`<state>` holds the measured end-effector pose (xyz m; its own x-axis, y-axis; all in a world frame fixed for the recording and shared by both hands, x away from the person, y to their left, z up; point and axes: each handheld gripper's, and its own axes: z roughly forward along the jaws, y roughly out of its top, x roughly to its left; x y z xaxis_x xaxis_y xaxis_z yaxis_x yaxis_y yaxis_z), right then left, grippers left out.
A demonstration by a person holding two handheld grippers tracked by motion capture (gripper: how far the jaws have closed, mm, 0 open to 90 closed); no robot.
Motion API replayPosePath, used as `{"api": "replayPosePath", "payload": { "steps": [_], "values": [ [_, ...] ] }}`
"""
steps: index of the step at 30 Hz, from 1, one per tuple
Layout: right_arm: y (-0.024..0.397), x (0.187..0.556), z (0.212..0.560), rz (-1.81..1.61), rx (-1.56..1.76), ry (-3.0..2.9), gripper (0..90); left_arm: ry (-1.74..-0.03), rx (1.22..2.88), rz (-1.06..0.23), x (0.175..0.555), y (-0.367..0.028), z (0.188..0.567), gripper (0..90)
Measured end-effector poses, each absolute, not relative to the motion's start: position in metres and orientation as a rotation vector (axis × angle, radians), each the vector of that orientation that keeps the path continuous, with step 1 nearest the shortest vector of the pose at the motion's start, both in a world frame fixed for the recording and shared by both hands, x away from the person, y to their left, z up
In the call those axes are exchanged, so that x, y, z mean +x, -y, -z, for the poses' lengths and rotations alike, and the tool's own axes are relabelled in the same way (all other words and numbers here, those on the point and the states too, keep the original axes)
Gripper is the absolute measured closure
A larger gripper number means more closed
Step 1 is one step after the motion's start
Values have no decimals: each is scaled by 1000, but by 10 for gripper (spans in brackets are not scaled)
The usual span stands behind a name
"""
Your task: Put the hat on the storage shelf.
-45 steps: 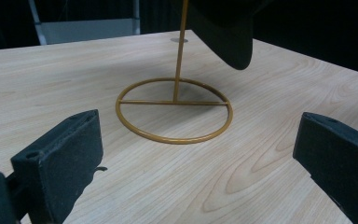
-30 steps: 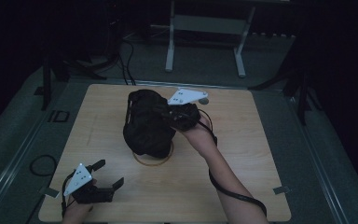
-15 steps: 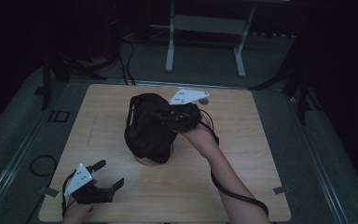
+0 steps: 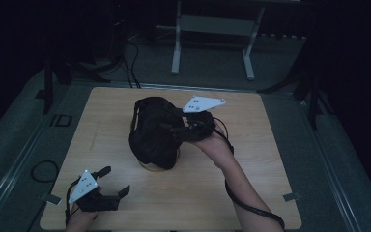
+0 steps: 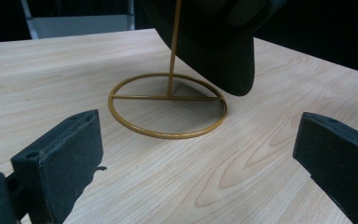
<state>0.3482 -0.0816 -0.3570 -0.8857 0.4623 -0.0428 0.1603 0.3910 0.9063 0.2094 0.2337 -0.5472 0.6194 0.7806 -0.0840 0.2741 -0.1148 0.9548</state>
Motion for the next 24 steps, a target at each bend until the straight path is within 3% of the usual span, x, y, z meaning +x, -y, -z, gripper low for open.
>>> {"api": "replayPosePath", "payload": {
  "steps": [6,10,24],
  "values": [
    [87,347,361,-1516,539,-2395,170,-882,1685,-538,210,-233,548,20],
    [90,346,364,-1524,523,-2399,132,-879,1683,-541,209,-233,548,20],
    [114,339,376,-1500,522,-2355,135,-879,1686,-536,210,-233,549,20]
  ]
}}
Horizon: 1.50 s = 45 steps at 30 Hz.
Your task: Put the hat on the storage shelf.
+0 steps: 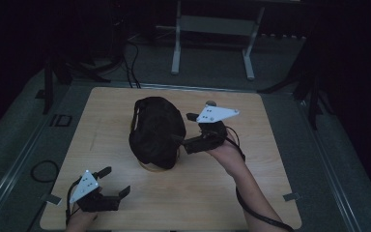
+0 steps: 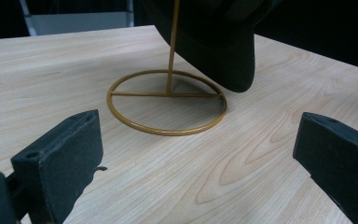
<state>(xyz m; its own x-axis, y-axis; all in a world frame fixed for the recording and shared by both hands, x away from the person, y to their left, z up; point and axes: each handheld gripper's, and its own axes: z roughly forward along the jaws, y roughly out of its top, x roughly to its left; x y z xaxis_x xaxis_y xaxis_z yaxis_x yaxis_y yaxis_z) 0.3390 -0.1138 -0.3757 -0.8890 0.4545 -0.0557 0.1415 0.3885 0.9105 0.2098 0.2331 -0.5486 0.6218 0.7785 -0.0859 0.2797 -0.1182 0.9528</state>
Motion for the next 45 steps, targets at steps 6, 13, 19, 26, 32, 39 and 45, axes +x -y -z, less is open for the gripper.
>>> {"api": "replayPosePath", "payload": {
  "steps": [6,13,19,26,32,39,45],
  "values": [
    [125,337,383,-1506,544,-2347,135,-877,1688,-535,210,-233,549,20],
    [135,331,392,-1494,559,-2348,136,-874,1688,-539,209,-232,549,20],
    [142,324,400,-1475,543,-2371,136,-874,1688,-534,209,-233,549,20],
    [151,318,413,-1487,560,-2377,135,-871,1687,-533,209,-232,549,20],
    [155,316,431,-1502,575,-2391,135,-871,1687,-534,209,-232,549,20],
    [154,314,449,-1496,558,-2421,135,-868,1687,-535,209,-233,549,20],
    [156,311,462,-1508,552,-2433,135,-869,1687,-532,209,-233,549,20]
  ]
}}
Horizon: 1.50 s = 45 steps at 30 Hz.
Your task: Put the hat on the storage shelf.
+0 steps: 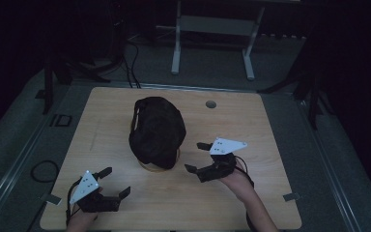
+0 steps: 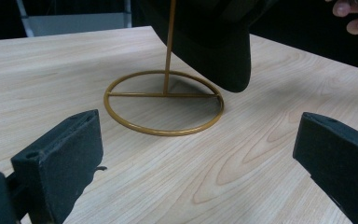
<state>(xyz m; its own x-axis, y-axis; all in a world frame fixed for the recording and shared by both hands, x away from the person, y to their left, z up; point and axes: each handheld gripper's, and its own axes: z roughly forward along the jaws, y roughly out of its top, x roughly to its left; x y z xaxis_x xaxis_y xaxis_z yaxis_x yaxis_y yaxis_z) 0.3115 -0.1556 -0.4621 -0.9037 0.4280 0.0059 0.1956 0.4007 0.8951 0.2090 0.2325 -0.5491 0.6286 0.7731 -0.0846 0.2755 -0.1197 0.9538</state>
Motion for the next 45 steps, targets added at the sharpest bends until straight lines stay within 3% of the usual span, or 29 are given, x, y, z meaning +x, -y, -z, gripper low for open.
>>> {"api": "replayPosePath", "payload": {
  "steps": [18,45],
  "values": [
    [169,311,512,-1426,633,-2517,140,-865,1689,-527,209,-232,549,20],
    [206,303,542,-1345,671,-2537,141,-862,1689,-526,209,-232,549,20]
  ]
}}
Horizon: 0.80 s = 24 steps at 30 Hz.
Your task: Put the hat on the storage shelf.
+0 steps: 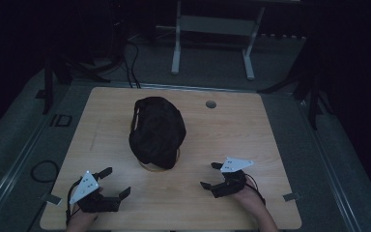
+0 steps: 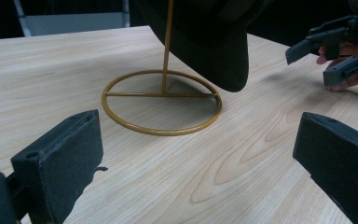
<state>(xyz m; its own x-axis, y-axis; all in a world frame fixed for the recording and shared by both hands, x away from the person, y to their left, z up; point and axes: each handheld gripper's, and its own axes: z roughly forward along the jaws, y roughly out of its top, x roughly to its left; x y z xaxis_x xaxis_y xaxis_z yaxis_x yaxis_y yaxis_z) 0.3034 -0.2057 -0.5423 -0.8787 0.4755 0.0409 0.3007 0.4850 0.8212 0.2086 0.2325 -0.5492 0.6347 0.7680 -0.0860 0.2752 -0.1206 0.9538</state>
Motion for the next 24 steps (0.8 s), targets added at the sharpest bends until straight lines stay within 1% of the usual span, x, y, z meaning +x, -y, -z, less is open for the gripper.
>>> {"api": "replayPosePath", "payload": {
  "steps": [19,24],
  "values": [
    [237,295,546,-1313,747,-2494,142,-872,1685,-530,209,-233,550,20],
    [240,295,547,-1308,754,-2488,142,-872,1684,-529,209,-232,551,20]
  ]
}}
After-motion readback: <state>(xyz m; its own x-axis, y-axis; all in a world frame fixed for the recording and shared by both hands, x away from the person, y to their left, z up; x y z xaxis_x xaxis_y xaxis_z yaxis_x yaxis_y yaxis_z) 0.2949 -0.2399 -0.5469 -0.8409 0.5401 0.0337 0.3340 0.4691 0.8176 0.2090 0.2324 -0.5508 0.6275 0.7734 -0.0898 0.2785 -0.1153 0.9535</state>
